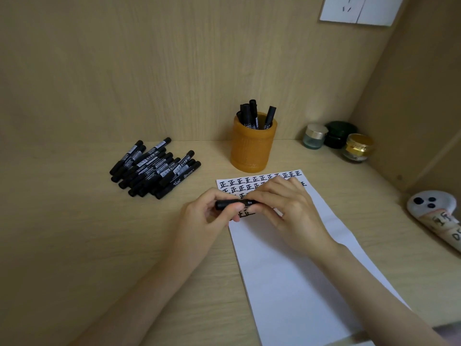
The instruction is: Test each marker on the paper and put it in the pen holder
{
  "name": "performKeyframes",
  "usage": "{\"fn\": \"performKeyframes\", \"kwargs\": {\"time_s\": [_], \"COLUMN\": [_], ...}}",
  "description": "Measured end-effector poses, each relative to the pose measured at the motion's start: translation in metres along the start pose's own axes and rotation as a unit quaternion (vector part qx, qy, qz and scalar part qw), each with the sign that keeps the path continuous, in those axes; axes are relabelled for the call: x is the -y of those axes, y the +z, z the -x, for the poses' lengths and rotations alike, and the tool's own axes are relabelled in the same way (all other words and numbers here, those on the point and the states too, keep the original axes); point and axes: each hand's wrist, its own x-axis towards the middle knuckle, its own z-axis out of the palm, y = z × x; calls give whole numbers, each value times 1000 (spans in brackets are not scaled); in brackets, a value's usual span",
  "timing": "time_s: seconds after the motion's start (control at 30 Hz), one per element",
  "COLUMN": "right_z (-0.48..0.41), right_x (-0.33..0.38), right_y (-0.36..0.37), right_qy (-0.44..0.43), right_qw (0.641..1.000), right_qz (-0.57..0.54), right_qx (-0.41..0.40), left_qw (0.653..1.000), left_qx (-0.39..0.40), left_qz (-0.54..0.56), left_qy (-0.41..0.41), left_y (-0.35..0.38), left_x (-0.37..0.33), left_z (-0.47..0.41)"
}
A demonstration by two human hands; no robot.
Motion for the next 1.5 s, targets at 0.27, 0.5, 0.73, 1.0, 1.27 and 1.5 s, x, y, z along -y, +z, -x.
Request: {"fn": "performKeyframes", "kwargs": {"time_s": [0.27, 0.5, 0.73, 1.0, 1.27, 1.5], "right_z": [-49, -124, -135, -118, -105, -53], "right_x": [-6, -57, -67, -76, -64, -20], "right_y": [-21, -20, 1, 17, 9, 15], "right_qy": [284, 351, 345, 264, 233, 207], "right_qw": [911, 874, 912, 953, 957, 970], "right_qz": [-261, -201, -101, 119, 128, -12], "right_qx": [-144, -269, -198, -94, -116, -123], "left_qw": [1000, 991, 976, 957, 913, 878], "left_qx": [-23, -55, -77, -115, -148, -126], "left_qz": [-8, -122, -203, -267, -380, -462], "left_qy": [-10, -11, -13, -7, 15, -13], "left_y": [-5, -14, -19, -29, -46, -52], "left_x": [-1, 8, 20, 29, 42, 49], "left_z": [-2, -10, -17, -23, -29, -30]}}
